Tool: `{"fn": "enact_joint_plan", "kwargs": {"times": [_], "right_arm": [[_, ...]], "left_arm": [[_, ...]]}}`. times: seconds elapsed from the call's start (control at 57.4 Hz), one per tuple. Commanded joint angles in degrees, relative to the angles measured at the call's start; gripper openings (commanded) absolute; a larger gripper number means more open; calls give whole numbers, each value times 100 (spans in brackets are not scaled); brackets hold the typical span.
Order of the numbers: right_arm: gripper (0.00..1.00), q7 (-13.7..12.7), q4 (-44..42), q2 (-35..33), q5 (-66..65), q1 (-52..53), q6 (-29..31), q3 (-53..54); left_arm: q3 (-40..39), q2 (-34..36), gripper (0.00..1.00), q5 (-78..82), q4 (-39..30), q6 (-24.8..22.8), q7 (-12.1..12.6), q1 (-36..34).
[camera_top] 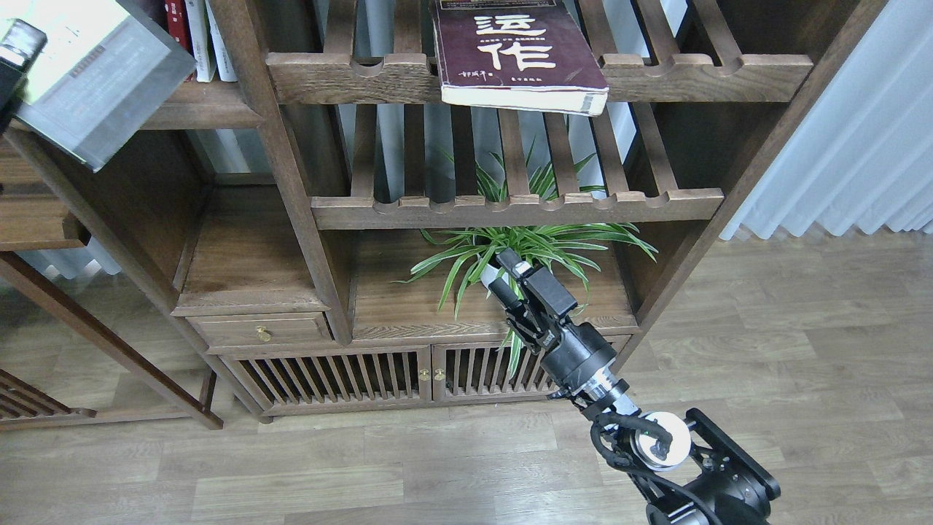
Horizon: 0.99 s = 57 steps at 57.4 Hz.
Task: Organize books on shelf
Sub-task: 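Place the green-covered book on the upper shelf with the left gripper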
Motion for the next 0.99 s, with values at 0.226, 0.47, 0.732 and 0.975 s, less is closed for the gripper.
{"fn": "enact_joint_plan", "kwargs": {"times": [0.226,0.47,0.732,0.975], "right_arm": [[88,0,1,3,-56,10,0,0],[88,0,1,3,-56,19,0,-9],[88,0,1,3,-65,63,0,-17],[88,0,1,3,-65,72,0,-17]], "left_arm": [[-605,275,0,55,30,0,423,2],[-939,407,0,432,39,0,423,-15],[-1273,407,0,1381,74,0,423,-446],[-1247,381,0,2198,162,0,423,-797]]}}
